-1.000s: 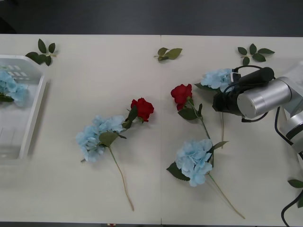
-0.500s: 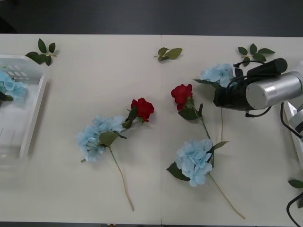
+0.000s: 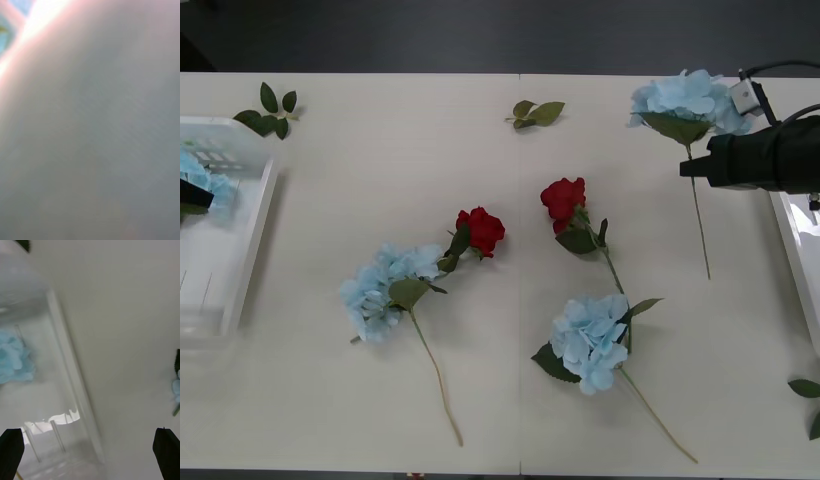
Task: Put the red flowers into the right box and the blue flowers into the left box
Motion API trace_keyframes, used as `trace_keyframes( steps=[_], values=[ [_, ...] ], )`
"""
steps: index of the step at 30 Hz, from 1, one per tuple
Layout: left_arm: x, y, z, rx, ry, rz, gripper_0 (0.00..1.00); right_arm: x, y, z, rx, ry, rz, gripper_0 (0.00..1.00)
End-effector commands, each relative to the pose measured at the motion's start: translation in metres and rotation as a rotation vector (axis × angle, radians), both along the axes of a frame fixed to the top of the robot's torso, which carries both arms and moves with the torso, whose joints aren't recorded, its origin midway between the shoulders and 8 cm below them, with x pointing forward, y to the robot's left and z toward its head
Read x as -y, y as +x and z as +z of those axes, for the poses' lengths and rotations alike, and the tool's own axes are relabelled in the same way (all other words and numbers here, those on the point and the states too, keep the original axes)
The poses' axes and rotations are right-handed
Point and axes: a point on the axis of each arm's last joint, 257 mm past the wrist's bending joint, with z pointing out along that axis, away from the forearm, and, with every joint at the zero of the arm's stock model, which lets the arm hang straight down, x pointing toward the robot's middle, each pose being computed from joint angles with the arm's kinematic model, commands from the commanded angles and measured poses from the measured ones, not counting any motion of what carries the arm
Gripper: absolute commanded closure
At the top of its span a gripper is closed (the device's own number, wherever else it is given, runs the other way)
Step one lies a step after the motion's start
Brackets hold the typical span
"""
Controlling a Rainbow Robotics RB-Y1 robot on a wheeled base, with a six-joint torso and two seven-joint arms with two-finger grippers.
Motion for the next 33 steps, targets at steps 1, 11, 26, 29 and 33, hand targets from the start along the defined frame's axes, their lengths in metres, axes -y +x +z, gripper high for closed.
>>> trace_keyframes(
  steps=[1, 11, 26, 29, 33],
  values=[
    [0.024, -0.005, 0.020, 0.064, -0.016, -0.184, 0.00, -0.028, -0.013, 0.040, 0.121, 0.114, 0.128, 1.00],
    [0.123, -0.030, 0.034, 0.152, -0.258, -0.540, 0.00, -0.070, -0.027, 0.103, 0.353, 0.330, 0.271, 1.00],
    [0.268, -0.068, 0.054, 0.180, -0.615, -0.819, 0.00, -0.194, -0.075, 0.163, 0.517, 0.687, 0.458, 1.00],
    [0.290, -0.072, 0.059, 0.194, -0.655, -0.859, 0.00, -0.212, -0.080, 0.170, 0.510, 0.760, 0.466, 1.00],
    [0.317, -0.076, 0.065, 0.211, -0.707, -0.898, 0.00, -0.234, -0.088, 0.175, 0.500, 0.836, 0.478, 1.00]
  ],
)
